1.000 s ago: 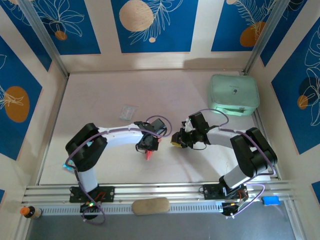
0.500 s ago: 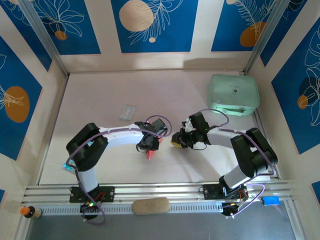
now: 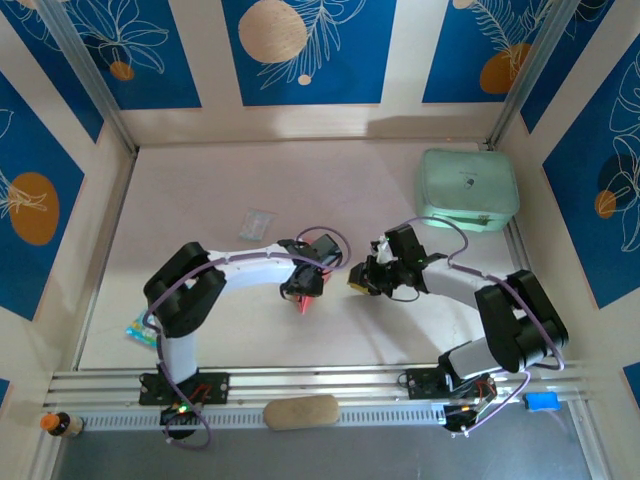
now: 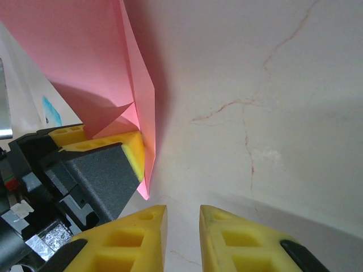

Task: Fold a paper plane with a square sheet of paper (pick it up from the middle)
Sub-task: Turn over a paper plane at the center of the table.

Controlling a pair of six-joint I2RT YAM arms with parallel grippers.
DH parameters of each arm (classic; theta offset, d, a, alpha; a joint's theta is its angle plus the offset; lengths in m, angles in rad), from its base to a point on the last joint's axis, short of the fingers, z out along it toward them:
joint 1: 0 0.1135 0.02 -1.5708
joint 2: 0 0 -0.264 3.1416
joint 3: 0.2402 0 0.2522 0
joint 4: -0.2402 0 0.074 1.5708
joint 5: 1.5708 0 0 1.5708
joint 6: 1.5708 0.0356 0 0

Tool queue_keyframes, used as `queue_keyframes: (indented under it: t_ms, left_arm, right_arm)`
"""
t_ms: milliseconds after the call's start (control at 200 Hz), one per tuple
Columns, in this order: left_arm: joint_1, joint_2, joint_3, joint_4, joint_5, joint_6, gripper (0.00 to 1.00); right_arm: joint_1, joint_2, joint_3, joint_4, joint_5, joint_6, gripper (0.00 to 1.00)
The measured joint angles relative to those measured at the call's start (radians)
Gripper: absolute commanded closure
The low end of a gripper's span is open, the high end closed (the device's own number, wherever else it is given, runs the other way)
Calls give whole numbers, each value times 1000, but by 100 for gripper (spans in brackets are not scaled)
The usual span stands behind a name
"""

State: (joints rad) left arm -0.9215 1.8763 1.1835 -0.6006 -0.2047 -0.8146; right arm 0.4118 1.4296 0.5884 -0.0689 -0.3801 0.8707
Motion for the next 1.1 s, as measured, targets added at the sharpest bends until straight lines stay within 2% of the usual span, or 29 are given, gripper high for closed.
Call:
queue_keyframes:
  t_ms: [600,955,1045,1100]
  left_arm:
    - [-4,-18,9,-27,-14,-36,62]
    - [-4,-129,4,-44,-24,-60,60]
    - [-5,-186,-11,-42,-41,-64,60]
    - [-5,-233,-28,-40,-60,-62,57]
  right_arm:
    - [-28,-163,-13,-79,45,-26,76]
    - [-98,-257,-14,-161,76,-60,74]
    - [-114,-296,-14,-193,98,-79,66]
    - [-120,-324,-12,-217,121,-95,66]
